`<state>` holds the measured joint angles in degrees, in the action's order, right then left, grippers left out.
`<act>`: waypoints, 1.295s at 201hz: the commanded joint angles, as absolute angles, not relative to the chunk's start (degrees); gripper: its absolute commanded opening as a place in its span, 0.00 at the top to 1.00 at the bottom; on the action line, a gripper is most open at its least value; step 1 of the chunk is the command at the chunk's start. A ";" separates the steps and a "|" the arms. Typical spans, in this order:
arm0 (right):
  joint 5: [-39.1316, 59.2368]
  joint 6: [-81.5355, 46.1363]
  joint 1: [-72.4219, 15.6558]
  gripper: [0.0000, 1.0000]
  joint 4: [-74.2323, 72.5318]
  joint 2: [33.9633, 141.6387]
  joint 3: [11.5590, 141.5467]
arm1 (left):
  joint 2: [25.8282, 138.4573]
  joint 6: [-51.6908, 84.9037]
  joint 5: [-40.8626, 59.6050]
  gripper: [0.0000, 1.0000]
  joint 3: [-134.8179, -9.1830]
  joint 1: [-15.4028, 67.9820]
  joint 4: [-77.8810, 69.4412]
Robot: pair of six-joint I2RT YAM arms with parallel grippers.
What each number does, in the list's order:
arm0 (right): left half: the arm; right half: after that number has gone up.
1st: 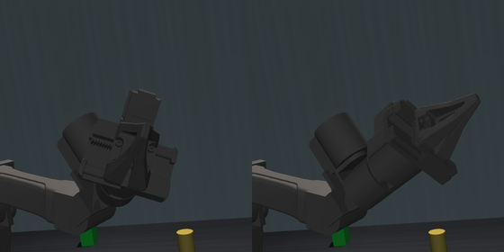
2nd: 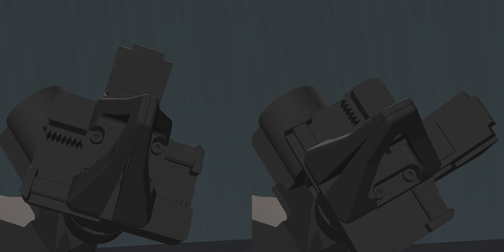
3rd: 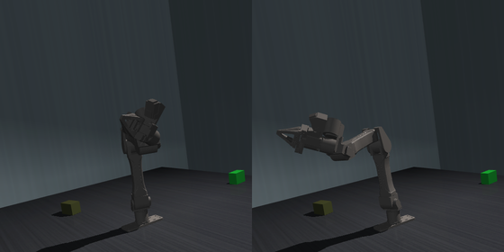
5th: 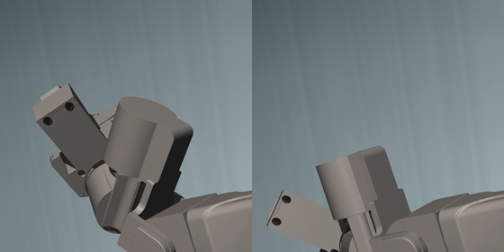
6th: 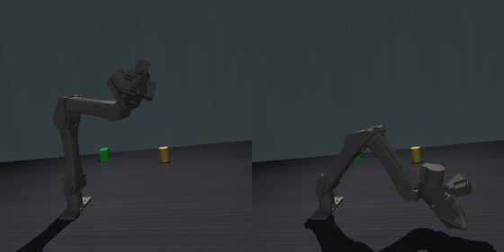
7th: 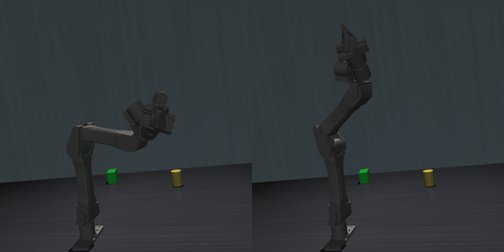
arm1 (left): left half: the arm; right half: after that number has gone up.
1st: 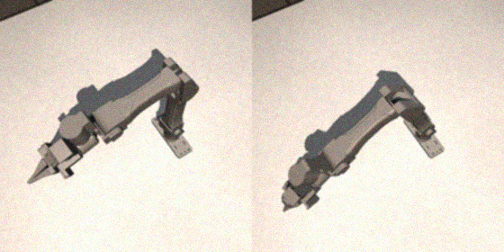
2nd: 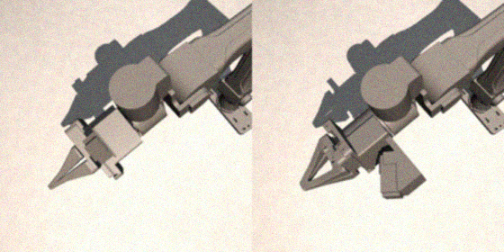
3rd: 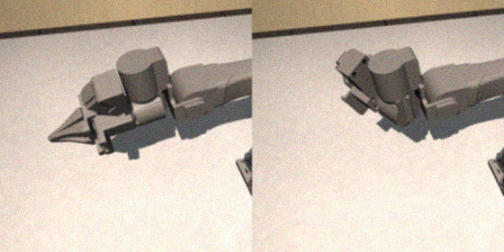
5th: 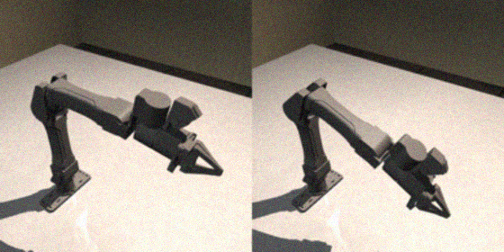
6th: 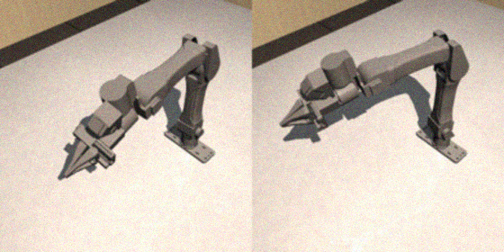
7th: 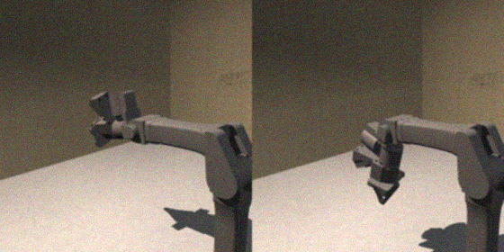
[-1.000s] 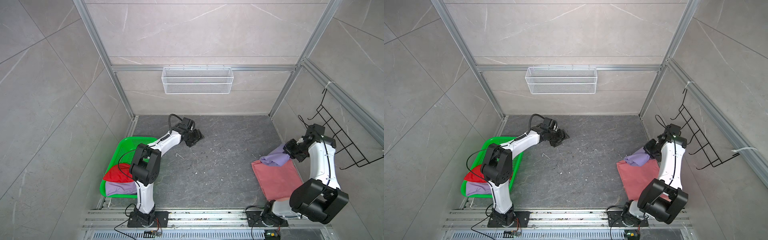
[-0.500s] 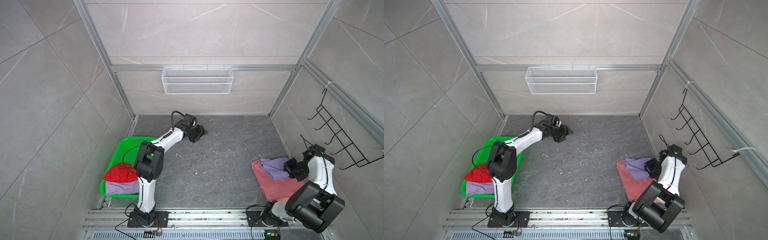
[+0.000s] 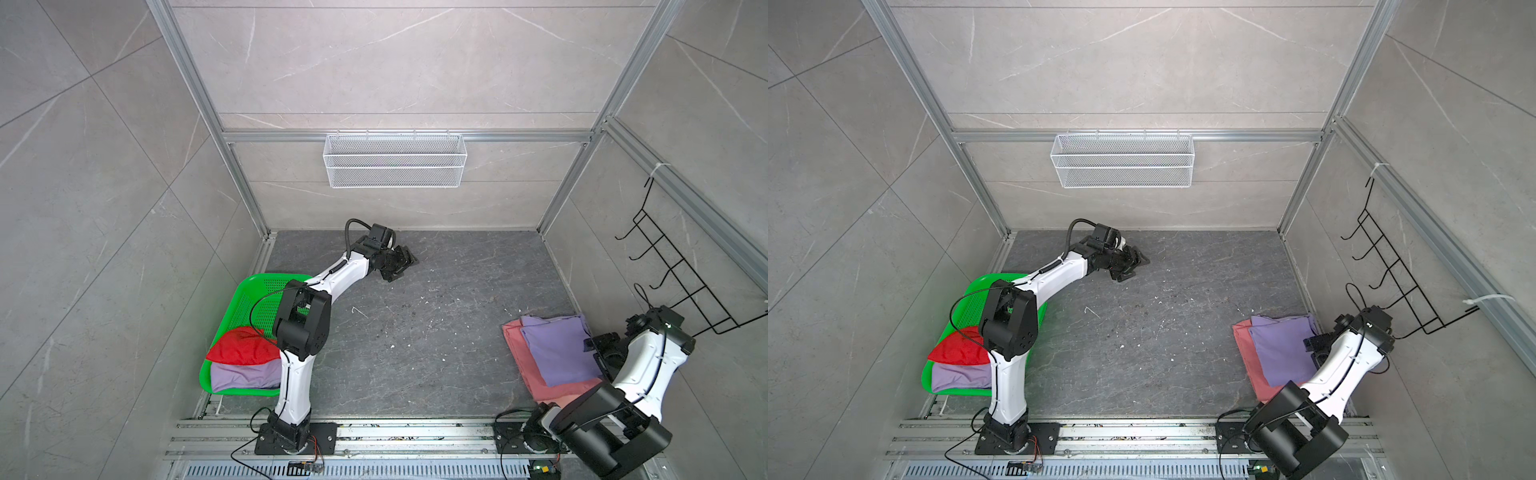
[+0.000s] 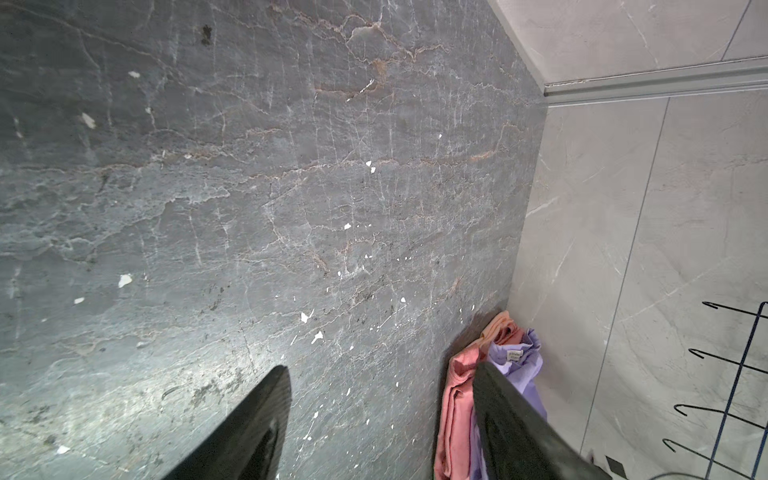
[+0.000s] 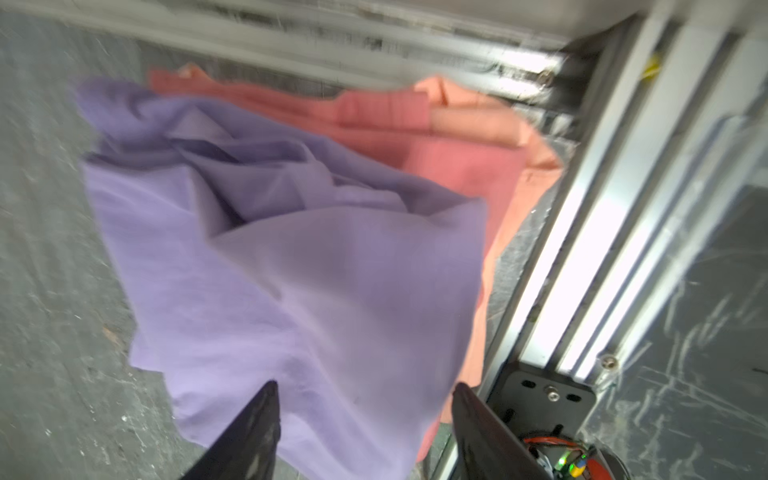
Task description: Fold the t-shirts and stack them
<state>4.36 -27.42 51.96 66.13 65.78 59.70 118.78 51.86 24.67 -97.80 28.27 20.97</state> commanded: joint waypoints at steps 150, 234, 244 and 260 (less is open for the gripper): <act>19.12 -31.51 51.43 0.33 48.61 65.80 42.58 | 105.95 49.24 20.27 0.24 -89.28 23.58 17.73; 22.77 -32.56 51.28 0.01 46.84 63.02 48.57 | 78.71 40.79 2.76 0.16 -72.76 21.66 26.55; 23.02 -33.35 50.56 0.00 47.28 62.79 49.96 | 75.63 39.48 0.35 0.11 -72.03 21.56 28.87; 24.48 -35.25 48.93 0.00 45.93 61.72 50.99 | 71.21 36.12 -2.93 0.03 -72.11 21.40 33.18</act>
<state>22.37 -33.10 50.85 46.30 63.72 48.25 77.56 42.46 5.10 -72.23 22.02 26.09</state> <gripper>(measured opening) 0.991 0.918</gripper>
